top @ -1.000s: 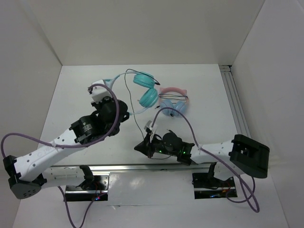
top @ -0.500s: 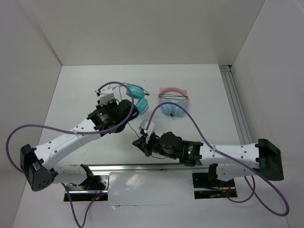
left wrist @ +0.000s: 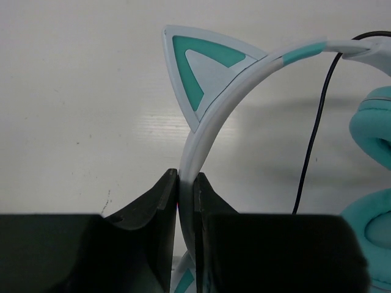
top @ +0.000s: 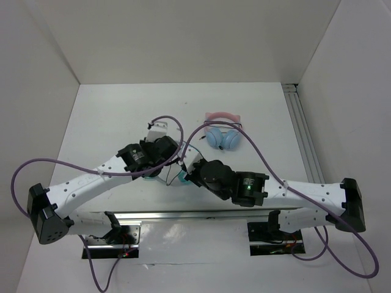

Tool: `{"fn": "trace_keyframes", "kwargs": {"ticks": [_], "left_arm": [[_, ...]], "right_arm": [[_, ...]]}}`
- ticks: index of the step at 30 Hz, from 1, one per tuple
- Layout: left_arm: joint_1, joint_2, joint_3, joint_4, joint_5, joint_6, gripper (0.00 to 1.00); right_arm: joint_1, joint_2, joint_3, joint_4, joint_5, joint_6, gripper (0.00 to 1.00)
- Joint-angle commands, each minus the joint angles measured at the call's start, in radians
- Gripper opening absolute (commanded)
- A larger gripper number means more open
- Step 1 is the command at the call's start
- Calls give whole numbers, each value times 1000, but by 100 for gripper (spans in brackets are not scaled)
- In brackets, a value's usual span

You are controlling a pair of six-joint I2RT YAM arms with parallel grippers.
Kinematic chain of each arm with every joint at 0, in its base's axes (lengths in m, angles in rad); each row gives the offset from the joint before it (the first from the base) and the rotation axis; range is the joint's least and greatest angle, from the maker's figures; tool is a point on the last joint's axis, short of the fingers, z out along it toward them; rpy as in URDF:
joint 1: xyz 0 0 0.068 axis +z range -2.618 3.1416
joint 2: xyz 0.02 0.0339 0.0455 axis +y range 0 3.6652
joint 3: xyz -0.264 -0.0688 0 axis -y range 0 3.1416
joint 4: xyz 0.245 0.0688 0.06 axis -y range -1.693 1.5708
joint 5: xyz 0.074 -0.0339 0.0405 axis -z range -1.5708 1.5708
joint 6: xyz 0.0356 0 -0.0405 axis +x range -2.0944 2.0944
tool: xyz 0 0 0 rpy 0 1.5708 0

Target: Wrap the headphones

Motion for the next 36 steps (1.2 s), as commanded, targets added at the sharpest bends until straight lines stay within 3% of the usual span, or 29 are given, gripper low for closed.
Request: {"fn": "trace_keyframes", "kwargs": {"ticks": [1, 9, 13, 16, 20, 24, 30, 36], "left_arm": [[-48, -43, -30, 38, 162, 166, 0], [-137, -192, -44, 36, 430, 359, 0], [-174, -250, -35, 27, 489, 393, 0], [-174, -274, -21, 6, 518, 402, 0], [-174, -294, 45, -45, 487, 393, 0], [-174, -304, 106, -74, 477, 384, 0], [-174, -347, 197, -48, 549, 397, 0], [-174, -400, 278, -16, 515, 398, 0]], "right_arm": [[9, -64, 43, -57, 163, -61, 0], [-69, -97, -38, 34, 319, -83, 6], [-202, -97, -57, 60, 217, -73, 10], [-244, -79, -34, 60, 175, -61, 22], [-294, -88, -34, 71, 45, -61, 23], [-321, -88, -93, 140, -89, -31, 0], [-411, -25, -241, 351, -247, 35, 0], [-466, 52, -275, 479, -388, 108, 0]]}}
